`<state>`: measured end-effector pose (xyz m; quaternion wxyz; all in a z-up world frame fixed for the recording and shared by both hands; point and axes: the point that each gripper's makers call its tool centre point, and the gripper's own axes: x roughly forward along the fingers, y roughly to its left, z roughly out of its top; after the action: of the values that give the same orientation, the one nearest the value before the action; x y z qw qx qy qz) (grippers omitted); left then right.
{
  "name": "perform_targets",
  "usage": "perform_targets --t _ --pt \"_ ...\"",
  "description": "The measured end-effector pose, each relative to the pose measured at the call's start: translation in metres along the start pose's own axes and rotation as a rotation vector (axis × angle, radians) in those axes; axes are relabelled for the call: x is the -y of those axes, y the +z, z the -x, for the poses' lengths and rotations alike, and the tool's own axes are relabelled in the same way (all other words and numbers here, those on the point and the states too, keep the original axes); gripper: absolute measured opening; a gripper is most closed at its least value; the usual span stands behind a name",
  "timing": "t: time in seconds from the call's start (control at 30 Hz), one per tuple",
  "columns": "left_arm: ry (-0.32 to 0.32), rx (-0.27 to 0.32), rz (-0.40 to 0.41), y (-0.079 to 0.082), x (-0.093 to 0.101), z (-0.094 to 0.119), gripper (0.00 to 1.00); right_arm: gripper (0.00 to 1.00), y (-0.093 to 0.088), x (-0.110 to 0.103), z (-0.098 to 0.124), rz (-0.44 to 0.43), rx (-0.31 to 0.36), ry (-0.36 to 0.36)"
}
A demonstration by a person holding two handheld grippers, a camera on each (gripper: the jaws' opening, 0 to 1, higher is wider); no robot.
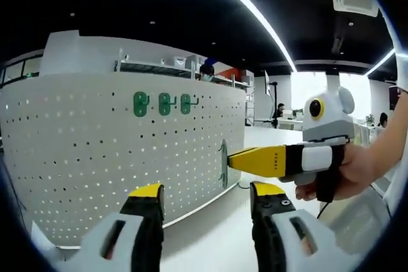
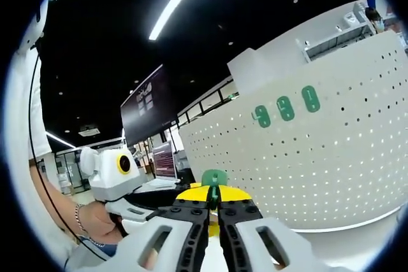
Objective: Insert the hook assembly into the mounting plate slot until the hook locks in place.
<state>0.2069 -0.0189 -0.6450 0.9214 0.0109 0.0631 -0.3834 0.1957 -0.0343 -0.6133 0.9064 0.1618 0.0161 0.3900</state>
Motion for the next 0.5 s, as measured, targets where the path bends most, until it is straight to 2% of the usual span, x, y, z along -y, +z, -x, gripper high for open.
perform_targets --t 0.2,0.5 --pt "0.015 -0.014 0.002 -0.0043 -0.0021 -0.0014 0.76 0.01 -0.0003 0.0013 0.0009 -0.004 0.000 -0.004" --pt "0.013 -0.023 0.006 -0.0065 -0.0021 -0.0005 0.76 0.01 0.0017 0.0000 -0.0010 0.015 -0.005 0.001"
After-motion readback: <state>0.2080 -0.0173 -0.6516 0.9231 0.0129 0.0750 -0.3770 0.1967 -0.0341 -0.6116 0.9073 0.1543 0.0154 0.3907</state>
